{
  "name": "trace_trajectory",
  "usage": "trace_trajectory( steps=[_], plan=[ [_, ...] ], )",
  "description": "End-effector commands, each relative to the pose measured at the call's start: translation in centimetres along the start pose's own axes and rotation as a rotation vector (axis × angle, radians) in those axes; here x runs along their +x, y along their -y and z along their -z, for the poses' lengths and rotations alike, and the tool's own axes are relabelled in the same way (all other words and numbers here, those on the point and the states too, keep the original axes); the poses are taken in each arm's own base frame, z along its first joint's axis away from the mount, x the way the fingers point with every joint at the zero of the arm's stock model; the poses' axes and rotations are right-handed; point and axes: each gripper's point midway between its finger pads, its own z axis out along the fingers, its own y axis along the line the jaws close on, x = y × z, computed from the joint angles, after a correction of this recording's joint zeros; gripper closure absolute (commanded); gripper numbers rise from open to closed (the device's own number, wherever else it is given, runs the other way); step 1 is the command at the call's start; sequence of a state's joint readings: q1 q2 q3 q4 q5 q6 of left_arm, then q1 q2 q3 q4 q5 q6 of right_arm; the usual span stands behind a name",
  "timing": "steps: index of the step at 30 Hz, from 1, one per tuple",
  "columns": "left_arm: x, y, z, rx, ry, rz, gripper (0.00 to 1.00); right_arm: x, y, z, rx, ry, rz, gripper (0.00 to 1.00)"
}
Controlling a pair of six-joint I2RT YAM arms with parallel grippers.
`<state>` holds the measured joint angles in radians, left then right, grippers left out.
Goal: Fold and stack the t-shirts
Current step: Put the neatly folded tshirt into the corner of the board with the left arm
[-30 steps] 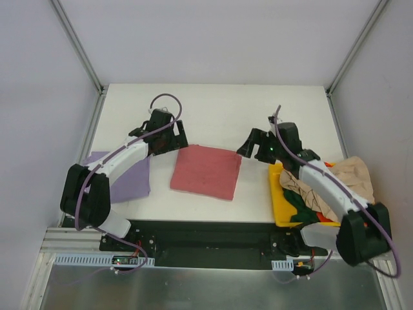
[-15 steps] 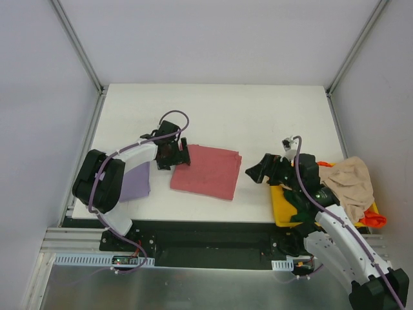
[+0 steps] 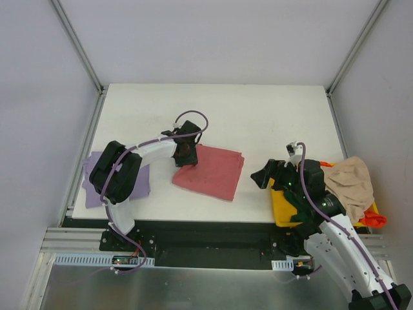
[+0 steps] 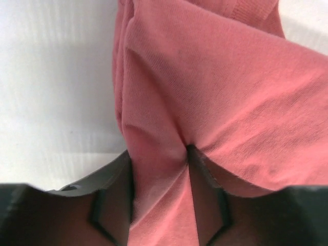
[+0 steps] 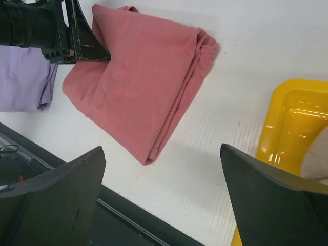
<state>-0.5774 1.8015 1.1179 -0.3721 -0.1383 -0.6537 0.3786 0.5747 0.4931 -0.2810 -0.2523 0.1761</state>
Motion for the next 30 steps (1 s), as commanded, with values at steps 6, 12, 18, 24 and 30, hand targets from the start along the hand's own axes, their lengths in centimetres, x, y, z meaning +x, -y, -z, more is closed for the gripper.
trace_trajectory(
  steps=[6, 12, 18, 24, 30],
  plan=[
    [3.6, -3.6, -1.7, -0.26, -0.09, -0.12, 1.0, -0.7, 1.0, 1.4, 0.056, 0.074, 0.054, 0.04],
    [0.2, -5.2, 3.8, -0.333, 0.117, -0.238, 1.0, -0.6, 1.2, 2.3, 0.067, 0.093, 0.081, 0.04],
    [-0.2, -8.4, 8.7, -0.381, 0.221, -0.257, 1.0, -0.9, 2.2, 3.3, 0.125, 0.121, 0.098, 0.04],
    [-0.9, -11.4, 12.3, -0.481, 0.291, -0.303, 1.0, -1.2, 2.4, 3.9, 0.138, 0.161, 0.108, 0.04],
    [-1.9, -14.2, 15.2, -0.585, 0.351, -0.312, 1.0, -1.2, 2.9, 4.1, 0.166, 0.175, 0.11, 0.04]
  ],
)
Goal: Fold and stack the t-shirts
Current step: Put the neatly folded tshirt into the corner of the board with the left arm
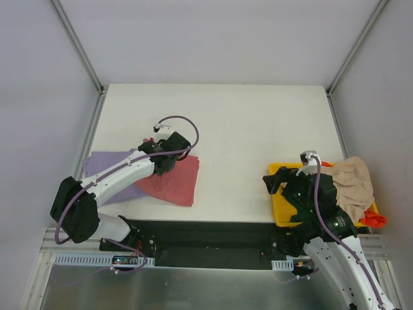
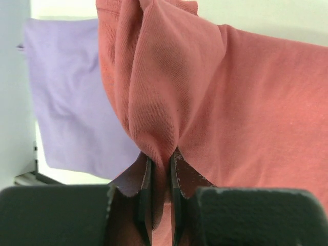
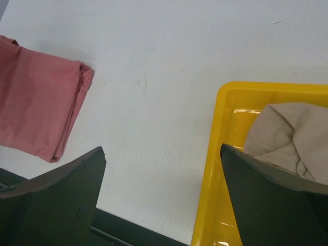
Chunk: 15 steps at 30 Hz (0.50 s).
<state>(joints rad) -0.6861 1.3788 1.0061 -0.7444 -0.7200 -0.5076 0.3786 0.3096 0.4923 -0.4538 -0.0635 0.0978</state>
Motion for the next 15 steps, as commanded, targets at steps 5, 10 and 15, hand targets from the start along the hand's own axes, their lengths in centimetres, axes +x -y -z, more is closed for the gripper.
trace_trajectory(
  steps=[5, 10, 15],
  plan=[
    [-1.8, -5.8, 1.9, -0.115, 0.065, -0.039, 1.0, 0.1, 1.1, 0.0, 0.055, 0.004, 0.024, 0.04],
    [-2.9, -7.7, 2.8, -0.141, 0.1, 0.0, 1.0, 0.2, 1.2, 0.0, 0.056, 0.001, 0.025, 0.04],
    [-3.8, -8.2, 3.2, -0.157, 0.11, -0.049, 1.0, 0.2, 1.1, -0.2, 0.057, 0.0, 0.022, 0.04]
  ],
)
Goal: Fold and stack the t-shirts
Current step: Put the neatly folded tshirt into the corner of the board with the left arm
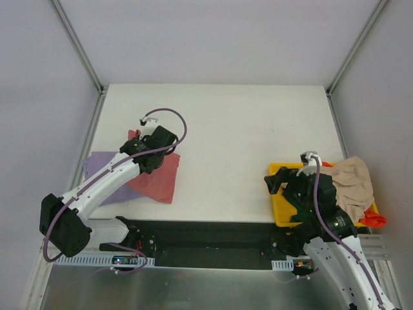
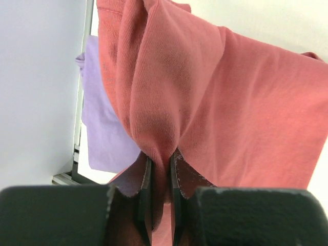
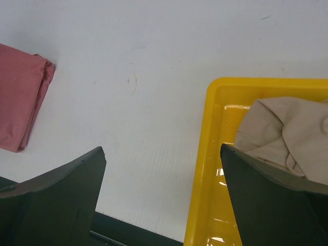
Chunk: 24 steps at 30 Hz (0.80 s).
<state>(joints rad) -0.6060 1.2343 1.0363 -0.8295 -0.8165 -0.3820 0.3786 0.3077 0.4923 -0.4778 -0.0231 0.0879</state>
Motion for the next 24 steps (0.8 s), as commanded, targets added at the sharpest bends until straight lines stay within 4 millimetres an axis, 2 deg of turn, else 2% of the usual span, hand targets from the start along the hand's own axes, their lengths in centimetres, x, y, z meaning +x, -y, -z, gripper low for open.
trace_trajectory(
  steps=[1, 9, 14, 21, 24],
  plan=[
    [-2.2, -2.2, 0.9, -0.06, 0.05, -0.041, 1.0, 0.0, 0.2, -0.3, 0.009, 0.004, 0.012, 0.04],
    [-3.4, -3.8, 1.5, -0.026, 0.08, 0.078, 1.0, 0.0, 1.0, -0.6, 0.052, 0.007, 0.003, 0.04],
    [-4.0, -4.0, 2.0, 0.005, 0.103, 0.087, 1.0, 0.1, 1.1, -0.6, 0.059, 0.006, 0.0, 0.04],
    [-6.1, -4.0, 3.1, 0.064, 0.15, 0.118, 1.0, 0.1, 1.8, -0.9, 0.099, 0.015, -0.015, 0.04],
    [-6.9, -4.5, 3.6, 0.063, 0.169, 0.124, 1.0, 0.1, 2.0, -0.9, 0.11, 0.019, -0.02, 0.04]
  ],
)
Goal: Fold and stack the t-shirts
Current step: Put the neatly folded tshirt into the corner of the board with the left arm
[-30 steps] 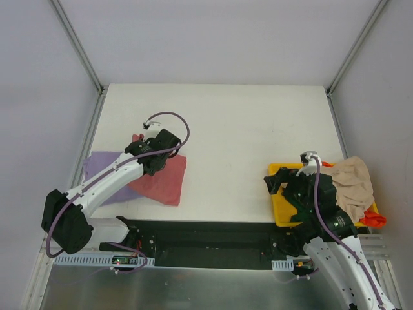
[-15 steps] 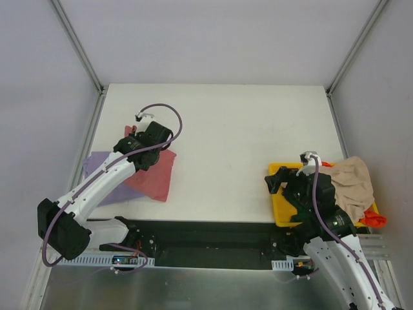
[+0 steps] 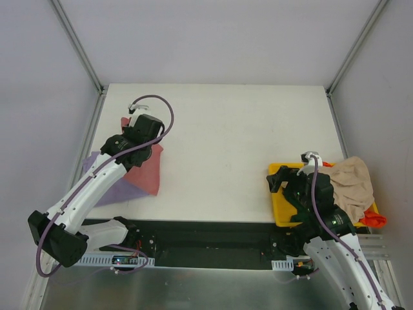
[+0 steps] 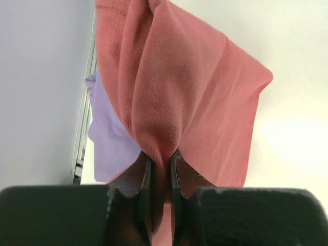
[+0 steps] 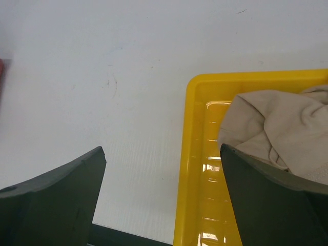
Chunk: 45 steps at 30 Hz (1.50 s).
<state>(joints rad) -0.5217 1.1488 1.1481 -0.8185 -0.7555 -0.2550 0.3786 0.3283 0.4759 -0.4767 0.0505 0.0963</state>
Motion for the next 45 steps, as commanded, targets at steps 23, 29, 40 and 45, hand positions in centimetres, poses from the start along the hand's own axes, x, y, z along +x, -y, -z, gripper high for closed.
trace_trajectory(
  steps=[23, 29, 40, 45],
  plan=[
    [4.7, -7.7, -4.2, -0.118, -0.183, 0.069, 1.0, -0.1, 2.5, 0.0, 0.151, 0.022, -0.054, 0.04],
    [6.2, -8.2, -6.9, -0.106, -0.193, 0.066, 1.0, -0.1, 2.7, 0.1, 0.159, 0.032, -0.056, 0.04],
    [8.2, -10.6, -11.2, -0.349, -0.325, 0.011, 0.99, 0.5, 1.9, -0.4, 0.12, -0.008, -0.061, 0.04],
    [9.3, -12.4, -11.7, -0.477, -0.366, 0.052, 0.41, 0.5, 2.0, -0.3, 0.122, -0.002, -0.063, 0.04]
  ],
)
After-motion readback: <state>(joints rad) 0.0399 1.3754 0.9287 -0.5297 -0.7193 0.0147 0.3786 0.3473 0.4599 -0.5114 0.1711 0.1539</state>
